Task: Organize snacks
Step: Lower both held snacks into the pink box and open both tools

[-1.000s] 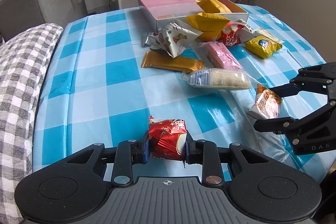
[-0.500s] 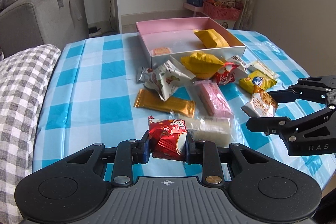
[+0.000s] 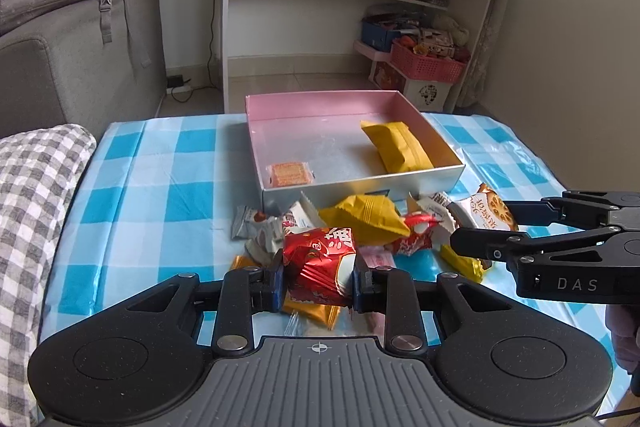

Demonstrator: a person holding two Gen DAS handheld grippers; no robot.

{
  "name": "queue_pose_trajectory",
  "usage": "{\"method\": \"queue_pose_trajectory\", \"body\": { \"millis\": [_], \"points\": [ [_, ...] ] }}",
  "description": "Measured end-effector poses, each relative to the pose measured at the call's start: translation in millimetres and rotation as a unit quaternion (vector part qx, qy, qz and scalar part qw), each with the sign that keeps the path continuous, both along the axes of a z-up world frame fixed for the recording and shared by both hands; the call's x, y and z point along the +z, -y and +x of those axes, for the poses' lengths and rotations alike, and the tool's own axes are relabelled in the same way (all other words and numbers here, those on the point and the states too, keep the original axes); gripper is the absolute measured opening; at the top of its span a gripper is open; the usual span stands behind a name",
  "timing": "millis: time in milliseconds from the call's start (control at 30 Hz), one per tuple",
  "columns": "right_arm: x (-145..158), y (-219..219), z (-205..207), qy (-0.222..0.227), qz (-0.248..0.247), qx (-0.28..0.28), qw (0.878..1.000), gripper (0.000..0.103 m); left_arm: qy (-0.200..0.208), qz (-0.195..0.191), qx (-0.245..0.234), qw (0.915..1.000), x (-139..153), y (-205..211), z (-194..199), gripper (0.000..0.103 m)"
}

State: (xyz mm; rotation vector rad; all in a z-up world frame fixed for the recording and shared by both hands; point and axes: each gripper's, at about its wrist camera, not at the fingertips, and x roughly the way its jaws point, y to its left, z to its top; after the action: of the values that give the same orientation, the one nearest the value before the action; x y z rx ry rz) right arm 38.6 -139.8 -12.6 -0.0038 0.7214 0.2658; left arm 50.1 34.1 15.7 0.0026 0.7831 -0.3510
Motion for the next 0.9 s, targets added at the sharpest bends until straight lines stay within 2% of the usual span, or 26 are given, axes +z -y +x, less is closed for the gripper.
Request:
{"method": "queue_pose_trajectory", "body": {
  "millis": [233,367,533,633,900],
  "points": [
    [-2.5,13.2,34.6,-0.016,0.016,-0.051,0.998,0.054,-0.010,-0.021,0.053,0.9983,-0.5,9.9,31.1,0.027],
    [-6.3,16.2,54.5,-0.022,0.025,-0.072,0.997,0.054,-0.003,-0.011,0.051,0.9986,0.6,20.7,51.9,0.027],
    [-12.5,18.1,71.4,-0.027,0.061,-0.093,0.993,0.054,0.003,0.010,0.043,0.9990,-5.6,32.8,81.5,0.027],
    [-17.6,18.9,81.0,-0.036,0.083,-0.105,0.990,0.054,-0.008,0.016,0.044,0.9989,-12.0,36.4,98.9,0.027],
    [-26.9,23.4,94.4,-0.033,0.097,-0.136,0.985,0.055,-0.029,0.032,0.038,0.9983,-26.4,39.7,137.4,0.027]
  ]
}}
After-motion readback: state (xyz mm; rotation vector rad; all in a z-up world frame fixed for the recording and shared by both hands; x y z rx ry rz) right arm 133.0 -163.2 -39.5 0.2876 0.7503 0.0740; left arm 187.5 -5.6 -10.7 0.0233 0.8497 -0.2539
